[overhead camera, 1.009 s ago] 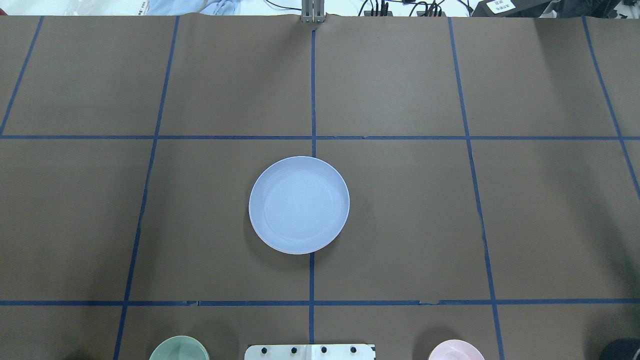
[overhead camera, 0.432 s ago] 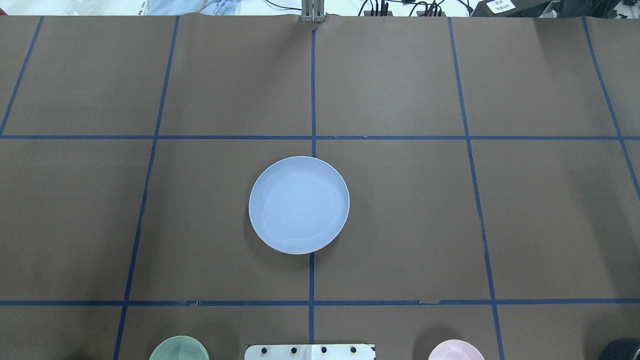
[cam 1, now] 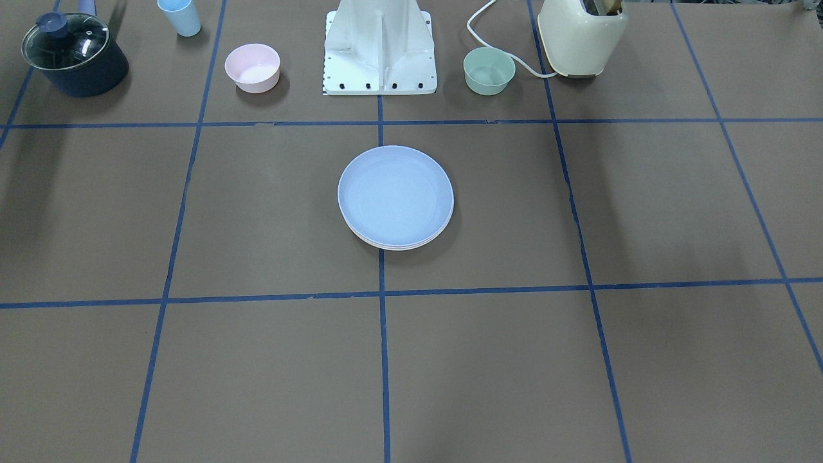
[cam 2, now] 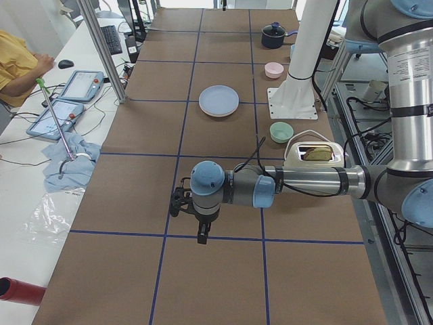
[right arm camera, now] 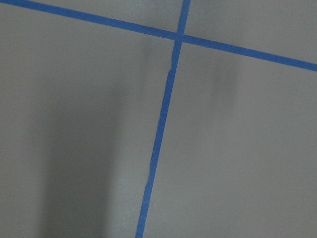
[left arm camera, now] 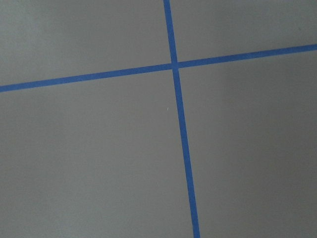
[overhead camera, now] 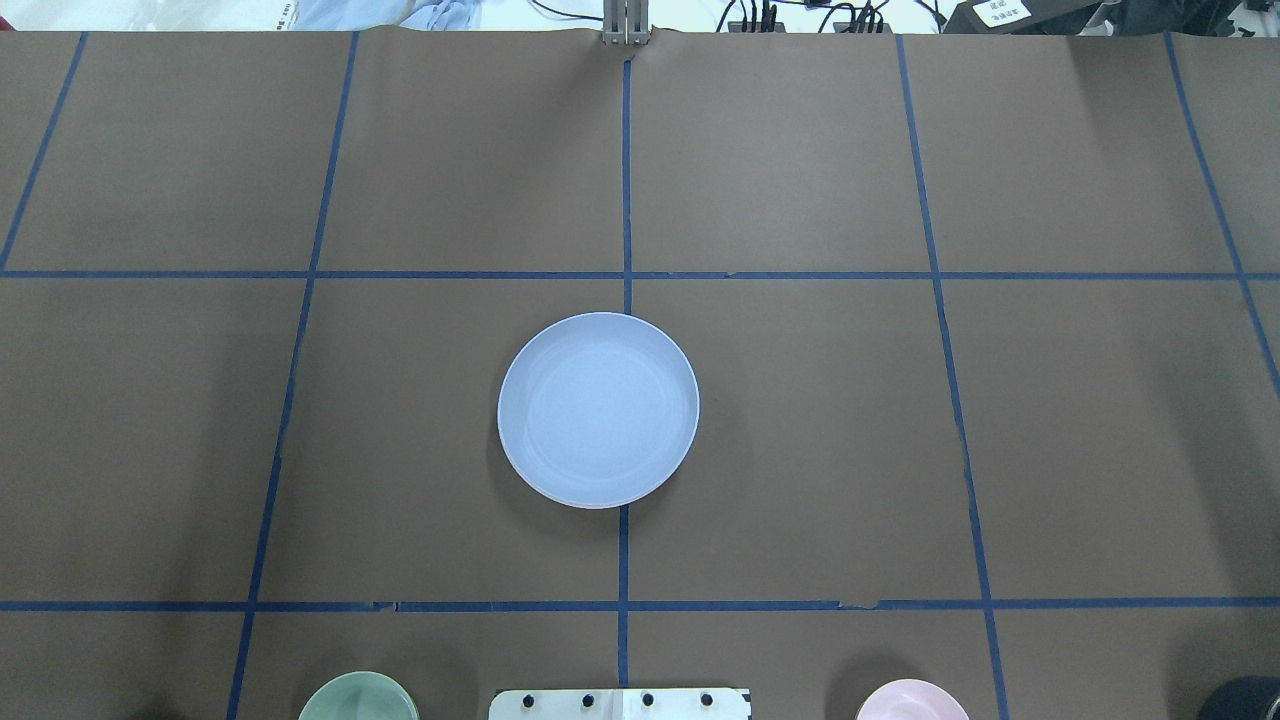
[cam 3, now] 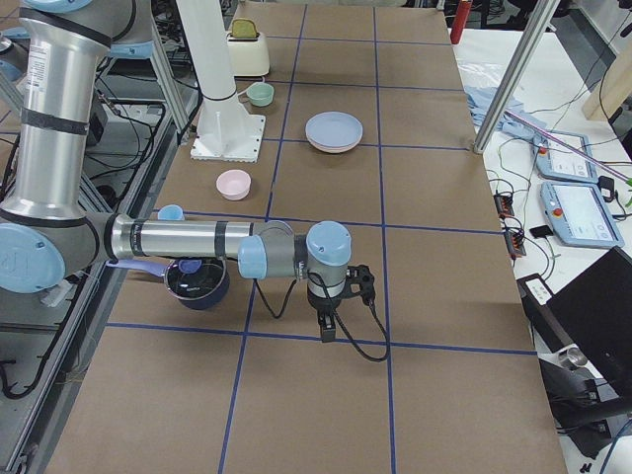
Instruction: Stack three plates with pink and blue
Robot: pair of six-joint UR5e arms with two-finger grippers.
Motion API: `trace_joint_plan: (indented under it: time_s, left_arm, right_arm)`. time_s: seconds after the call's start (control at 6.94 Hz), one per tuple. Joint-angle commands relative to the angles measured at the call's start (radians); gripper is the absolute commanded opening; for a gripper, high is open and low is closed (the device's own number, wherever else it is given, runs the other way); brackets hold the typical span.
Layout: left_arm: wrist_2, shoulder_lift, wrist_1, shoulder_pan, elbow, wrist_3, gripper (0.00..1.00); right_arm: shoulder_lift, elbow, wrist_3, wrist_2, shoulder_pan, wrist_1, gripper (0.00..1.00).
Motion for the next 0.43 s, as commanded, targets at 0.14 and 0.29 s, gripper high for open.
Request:
trace_joint_plan:
  time_s: [0.14,0.29]
  left_arm:
    - [-0.001,-0.002,0.0,0.001,-0.004,0.004,1.0]
    - [-0.001,-0.002,0.0,0.0,-0.004,0.004,1.0]
  right_arm:
    - [0.001,-0.001,0.001,0.001,0.0,0.0,1.0]
    - [0.006,-0.001,0.001,0.001,0.0,0.0,1.0]
